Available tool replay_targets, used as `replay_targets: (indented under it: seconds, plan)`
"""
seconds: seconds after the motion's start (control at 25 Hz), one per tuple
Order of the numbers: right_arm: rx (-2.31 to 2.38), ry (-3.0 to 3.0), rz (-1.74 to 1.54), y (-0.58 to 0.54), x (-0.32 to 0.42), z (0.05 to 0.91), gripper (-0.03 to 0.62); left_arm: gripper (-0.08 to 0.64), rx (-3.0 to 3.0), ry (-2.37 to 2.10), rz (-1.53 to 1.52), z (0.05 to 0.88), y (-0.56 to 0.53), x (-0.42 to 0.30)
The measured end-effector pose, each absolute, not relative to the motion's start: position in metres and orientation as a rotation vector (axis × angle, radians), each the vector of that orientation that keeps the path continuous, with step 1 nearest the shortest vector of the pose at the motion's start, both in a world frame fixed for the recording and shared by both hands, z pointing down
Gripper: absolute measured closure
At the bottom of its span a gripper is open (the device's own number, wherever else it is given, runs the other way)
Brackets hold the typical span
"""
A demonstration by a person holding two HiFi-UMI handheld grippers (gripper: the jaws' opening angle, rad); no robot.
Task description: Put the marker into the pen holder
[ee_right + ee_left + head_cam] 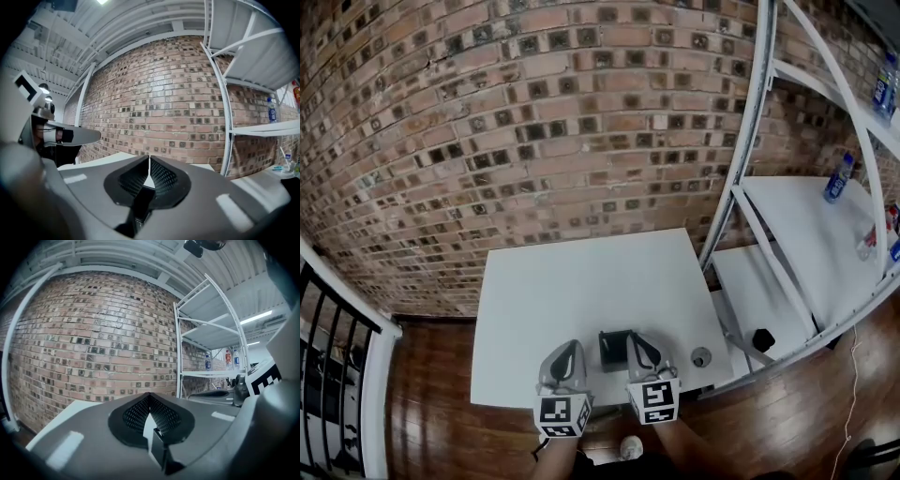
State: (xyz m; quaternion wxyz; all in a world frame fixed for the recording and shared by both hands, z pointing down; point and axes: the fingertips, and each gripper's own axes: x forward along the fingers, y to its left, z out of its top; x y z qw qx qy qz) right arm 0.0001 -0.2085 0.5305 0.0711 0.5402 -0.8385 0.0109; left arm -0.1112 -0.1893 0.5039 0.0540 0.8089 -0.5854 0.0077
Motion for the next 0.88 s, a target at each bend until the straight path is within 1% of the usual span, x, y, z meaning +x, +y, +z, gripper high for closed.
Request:
replay_targets:
  seconds: [0.12,0.88]
  plan:
    - [1.625,-2.537,-0.009,-0.206,-0.001,0.521,0.59,0.546,2.461,-1.791,0.009,0.5,-0.189,-0.112]
    - [1.6,-2.599,-0.061,-0.194,-0.015,0.488,0.591,0.546,2.483,-1.815,0.008,0.488,-0.179,-0.115]
